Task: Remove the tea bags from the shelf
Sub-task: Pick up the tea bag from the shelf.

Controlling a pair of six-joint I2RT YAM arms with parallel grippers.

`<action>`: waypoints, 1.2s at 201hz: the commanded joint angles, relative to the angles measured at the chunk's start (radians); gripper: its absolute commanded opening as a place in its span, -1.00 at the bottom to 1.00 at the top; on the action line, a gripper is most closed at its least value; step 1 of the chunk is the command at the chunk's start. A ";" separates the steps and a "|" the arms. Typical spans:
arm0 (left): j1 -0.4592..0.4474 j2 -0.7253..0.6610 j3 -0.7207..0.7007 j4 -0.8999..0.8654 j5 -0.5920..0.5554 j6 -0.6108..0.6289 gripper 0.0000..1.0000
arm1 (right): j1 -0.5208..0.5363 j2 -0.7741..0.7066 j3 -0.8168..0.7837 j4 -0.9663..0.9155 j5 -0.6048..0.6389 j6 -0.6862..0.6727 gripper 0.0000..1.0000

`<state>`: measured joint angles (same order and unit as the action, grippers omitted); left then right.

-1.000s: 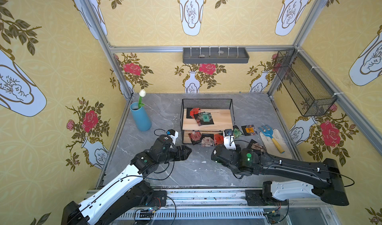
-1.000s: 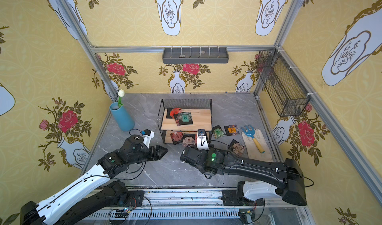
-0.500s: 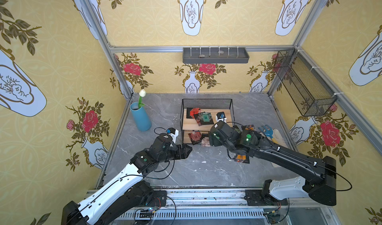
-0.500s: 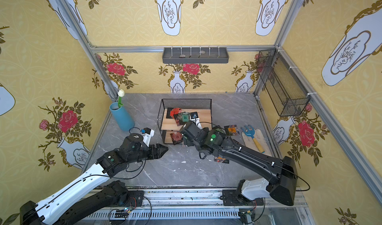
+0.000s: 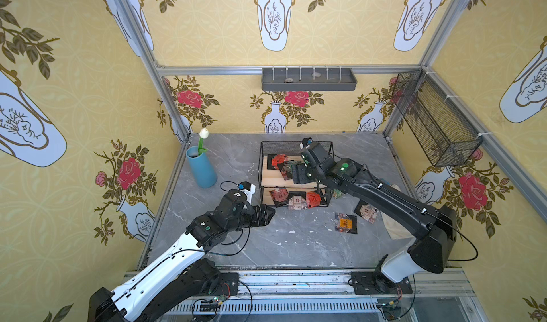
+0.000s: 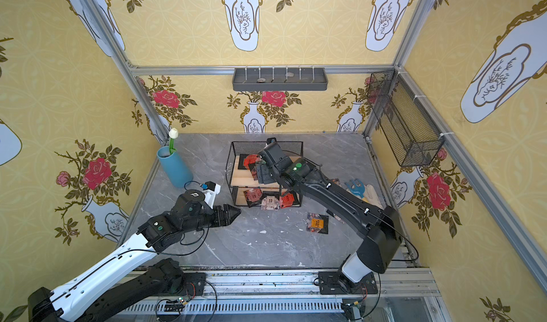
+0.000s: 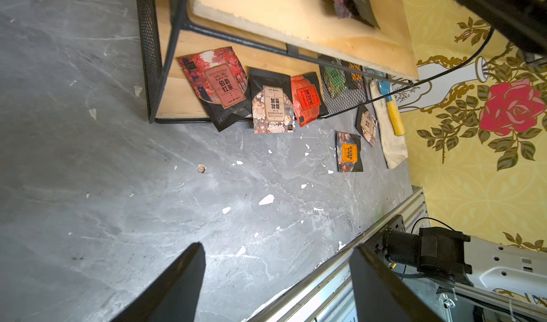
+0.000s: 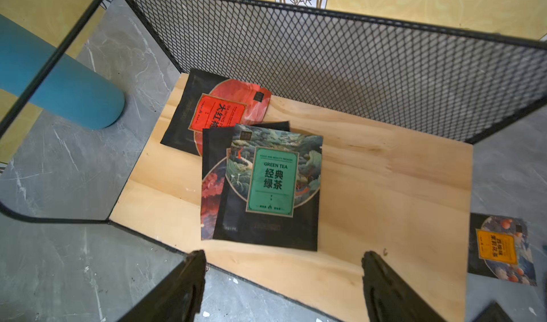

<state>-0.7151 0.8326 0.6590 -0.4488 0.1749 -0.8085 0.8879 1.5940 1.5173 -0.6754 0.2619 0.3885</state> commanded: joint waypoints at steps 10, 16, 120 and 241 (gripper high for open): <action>0.002 0.001 0.001 0.013 -0.009 0.019 0.72 | -0.018 0.064 0.071 0.028 -0.050 -0.046 0.69; 0.002 -0.001 0.001 0.012 -0.011 0.017 0.72 | -0.022 0.075 0.081 0.026 -0.054 -0.047 0.69; 0.007 -0.031 -0.032 0.011 -0.015 0.005 0.72 | -0.051 0.253 0.240 -0.006 -0.085 -0.062 0.53; 0.014 -0.049 -0.056 0.010 -0.021 0.002 0.73 | -0.040 0.349 0.296 -0.041 -0.068 -0.055 0.53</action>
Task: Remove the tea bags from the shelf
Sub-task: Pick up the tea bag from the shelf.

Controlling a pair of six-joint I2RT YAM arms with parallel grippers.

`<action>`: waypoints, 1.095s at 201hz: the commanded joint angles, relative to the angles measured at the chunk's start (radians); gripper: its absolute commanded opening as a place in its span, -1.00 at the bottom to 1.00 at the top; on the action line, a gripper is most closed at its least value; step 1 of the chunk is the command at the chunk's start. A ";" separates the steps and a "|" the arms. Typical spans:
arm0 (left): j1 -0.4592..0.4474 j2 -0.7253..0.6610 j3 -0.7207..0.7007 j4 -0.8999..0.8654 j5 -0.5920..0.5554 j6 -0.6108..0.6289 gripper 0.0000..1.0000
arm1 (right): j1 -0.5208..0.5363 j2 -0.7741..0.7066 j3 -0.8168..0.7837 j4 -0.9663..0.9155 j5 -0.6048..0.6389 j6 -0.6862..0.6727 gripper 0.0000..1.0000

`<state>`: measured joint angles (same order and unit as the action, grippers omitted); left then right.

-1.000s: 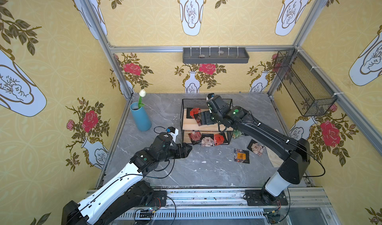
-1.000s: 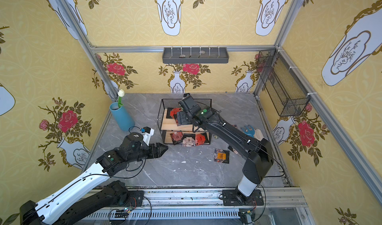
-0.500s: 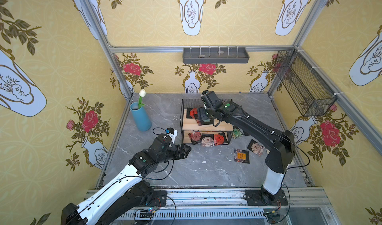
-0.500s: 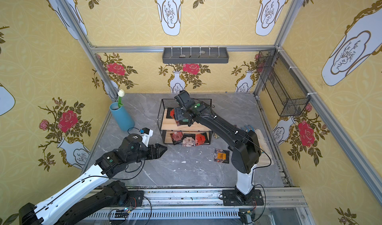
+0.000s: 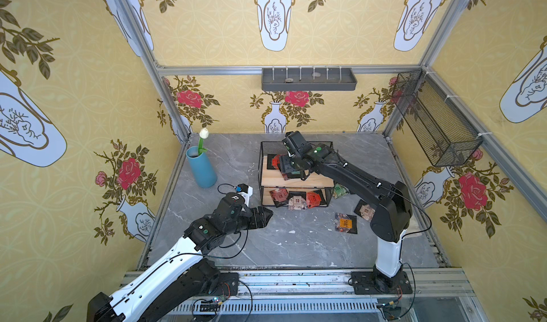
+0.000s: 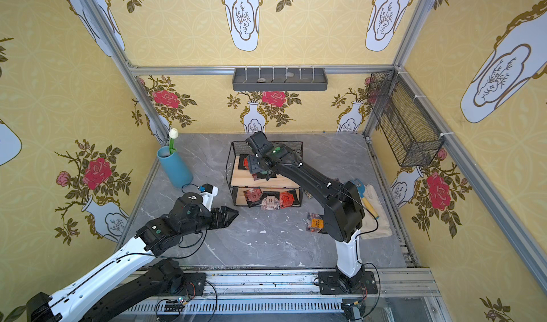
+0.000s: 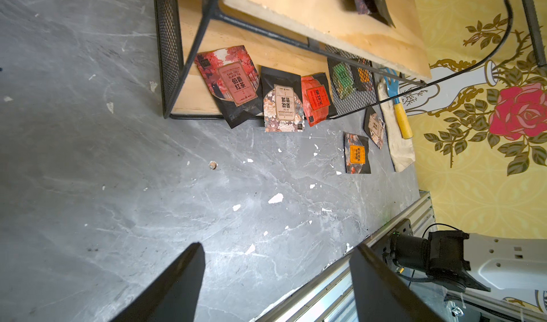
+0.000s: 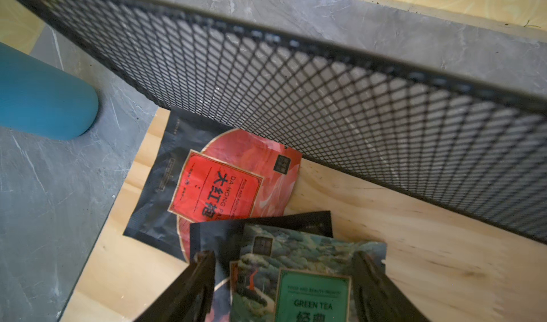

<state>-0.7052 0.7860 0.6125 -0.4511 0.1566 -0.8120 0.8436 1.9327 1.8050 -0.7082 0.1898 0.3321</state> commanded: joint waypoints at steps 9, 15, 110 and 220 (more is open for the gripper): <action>0.004 -0.002 -0.010 0.012 -0.003 0.006 0.73 | 0.006 0.012 0.008 -0.009 0.007 0.002 0.52; 0.004 -0.002 -0.010 0.011 -0.003 0.007 0.73 | 0.005 0.015 0.008 -0.008 0.008 0.002 0.52; 0.013 -0.013 -0.020 0.011 0.001 0.005 0.73 | 0.001 0.008 -0.019 0.004 -0.002 0.010 0.16; 0.016 -0.016 -0.023 0.012 0.004 -0.001 0.72 | -0.006 -0.034 -0.039 0.027 -0.022 -0.003 -0.41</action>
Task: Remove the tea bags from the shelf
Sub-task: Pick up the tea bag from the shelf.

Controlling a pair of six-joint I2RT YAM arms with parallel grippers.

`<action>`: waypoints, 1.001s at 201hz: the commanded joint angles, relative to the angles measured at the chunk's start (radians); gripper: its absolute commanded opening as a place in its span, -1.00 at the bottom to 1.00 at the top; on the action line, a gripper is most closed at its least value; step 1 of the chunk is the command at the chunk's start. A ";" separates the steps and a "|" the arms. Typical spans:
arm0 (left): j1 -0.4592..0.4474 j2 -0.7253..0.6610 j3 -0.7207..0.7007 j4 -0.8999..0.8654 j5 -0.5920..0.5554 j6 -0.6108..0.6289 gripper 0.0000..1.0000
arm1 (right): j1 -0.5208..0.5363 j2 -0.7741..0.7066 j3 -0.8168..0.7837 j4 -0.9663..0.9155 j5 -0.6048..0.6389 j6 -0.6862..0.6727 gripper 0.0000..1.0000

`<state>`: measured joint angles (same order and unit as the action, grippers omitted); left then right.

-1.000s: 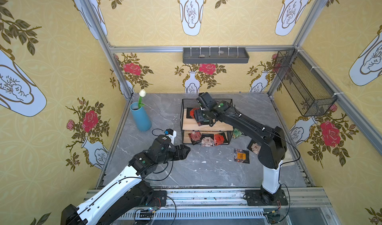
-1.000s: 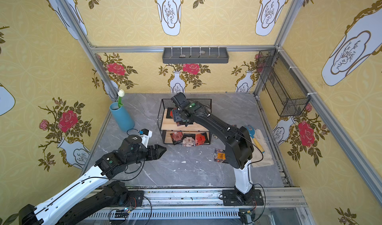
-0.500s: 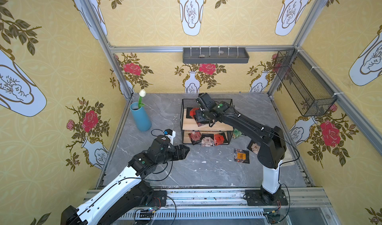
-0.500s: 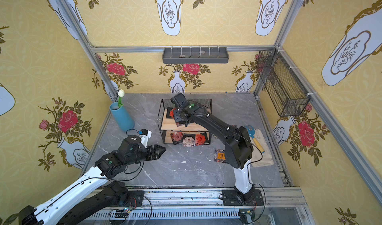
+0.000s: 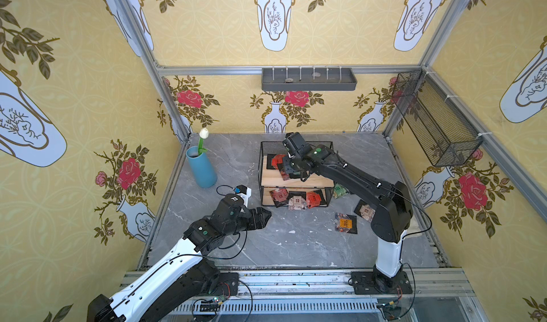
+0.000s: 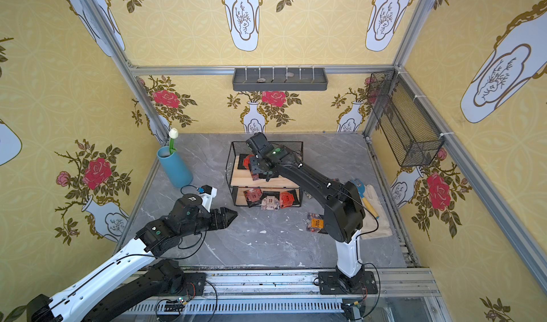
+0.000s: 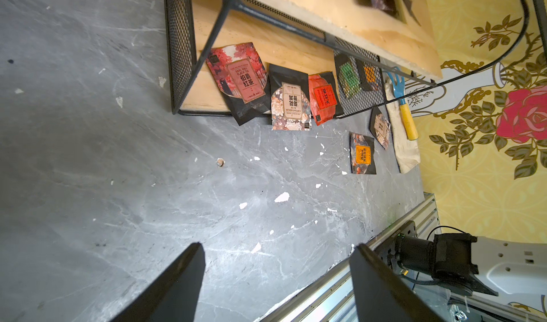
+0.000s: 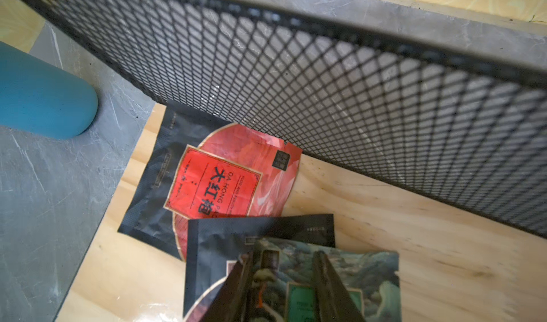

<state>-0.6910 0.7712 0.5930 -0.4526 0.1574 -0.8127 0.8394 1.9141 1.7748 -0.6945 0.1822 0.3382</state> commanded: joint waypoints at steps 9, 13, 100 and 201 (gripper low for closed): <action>0.002 -0.001 -0.005 0.014 0.004 0.000 0.72 | -0.002 -0.015 -0.010 0.013 -0.018 -0.010 -0.46; 0.002 -0.002 -0.005 0.014 0.004 -0.001 0.72 | -0.002 -0.016 -0.010 0.014 -0.019 -0.009 -0.49; 0.002 0.002 -0.004 0.014 0.005 -0.003 0.72 | 0.031 -0.096 -0.057 0.022 0.006 -0.042 -0.06; 0.002 0.013 0.008 0.015 0.013 -0.002 0.72 | 0.061 -0.410 -0.364 0.130 -0.116 -0.441 0.94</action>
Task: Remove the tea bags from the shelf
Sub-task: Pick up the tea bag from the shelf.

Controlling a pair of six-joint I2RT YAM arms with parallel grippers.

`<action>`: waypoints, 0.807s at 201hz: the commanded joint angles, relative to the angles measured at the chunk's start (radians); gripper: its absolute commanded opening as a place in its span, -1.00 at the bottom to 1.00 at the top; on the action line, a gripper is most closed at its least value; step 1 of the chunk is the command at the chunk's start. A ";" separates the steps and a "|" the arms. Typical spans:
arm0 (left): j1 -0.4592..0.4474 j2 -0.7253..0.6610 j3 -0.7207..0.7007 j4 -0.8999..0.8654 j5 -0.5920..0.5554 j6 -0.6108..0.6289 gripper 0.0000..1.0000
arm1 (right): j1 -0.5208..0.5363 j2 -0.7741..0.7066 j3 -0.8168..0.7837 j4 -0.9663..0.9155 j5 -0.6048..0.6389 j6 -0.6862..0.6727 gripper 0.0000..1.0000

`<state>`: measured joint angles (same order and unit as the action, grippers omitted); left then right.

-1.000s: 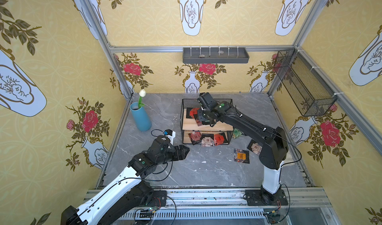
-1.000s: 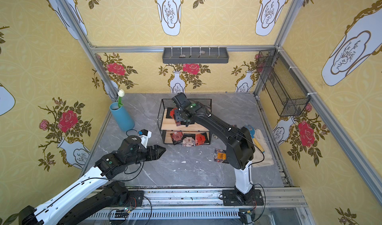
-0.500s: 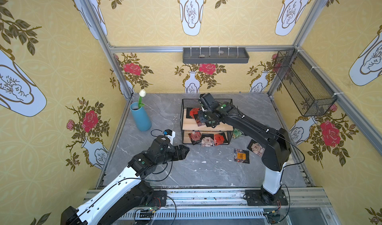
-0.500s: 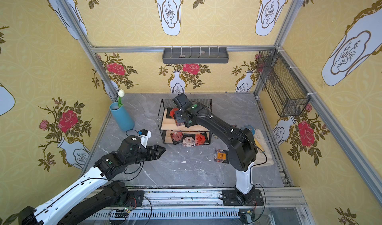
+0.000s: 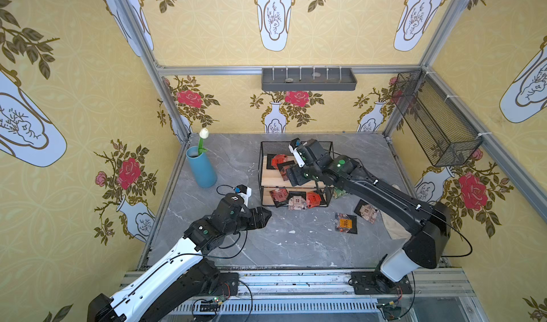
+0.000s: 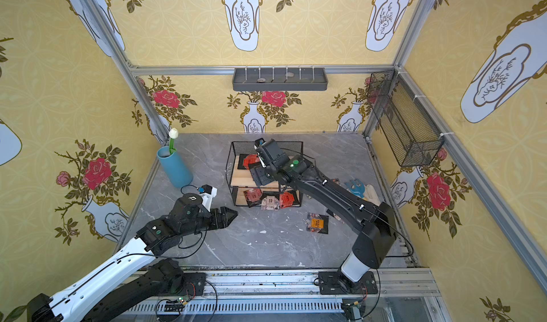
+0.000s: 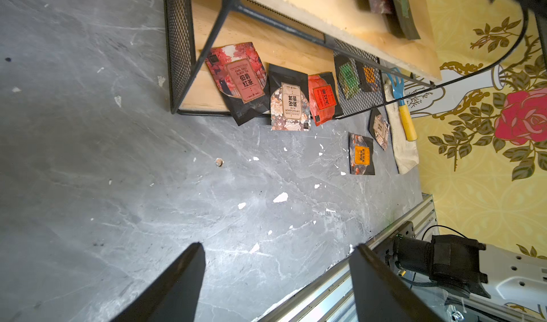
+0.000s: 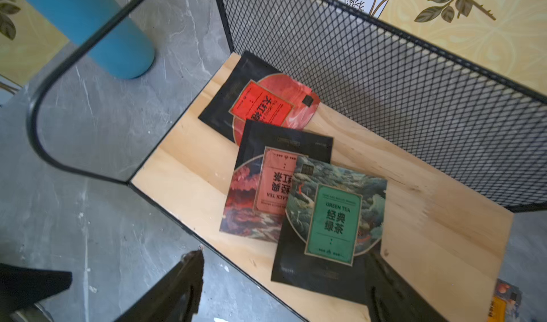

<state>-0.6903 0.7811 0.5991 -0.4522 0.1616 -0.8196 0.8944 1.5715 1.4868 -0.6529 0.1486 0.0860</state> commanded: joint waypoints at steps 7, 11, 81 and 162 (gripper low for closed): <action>0.002 0.003 0.002 0.016 0.009 0.005 0.72 | 0.012 -0.093 -0.109 0.118 -0.088 -0.229 0.95; 0.002 0.004 0.002 0.016 0.009 0.005 0.72 | 0.014 -0.110 -0.131 0.136 -0.091 -0.251 0.95; 0.003 -0.002 0.004 0.010 0.009 0.010 0.72 | 0.023 -0.215 -0.374 0.383 -0.082 -0.587 0.95; 0.004 -0.008 0.001 0.001 0.000 0.014 0.72 | -0.041 -0.107 -0.364 0.426 -0.094 -0.689 0.95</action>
<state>-0.6876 0.7746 0.5991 -0.4534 0.1650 -0.8188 0.8684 1.4387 1.1088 -0.2821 0.0647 -0.5671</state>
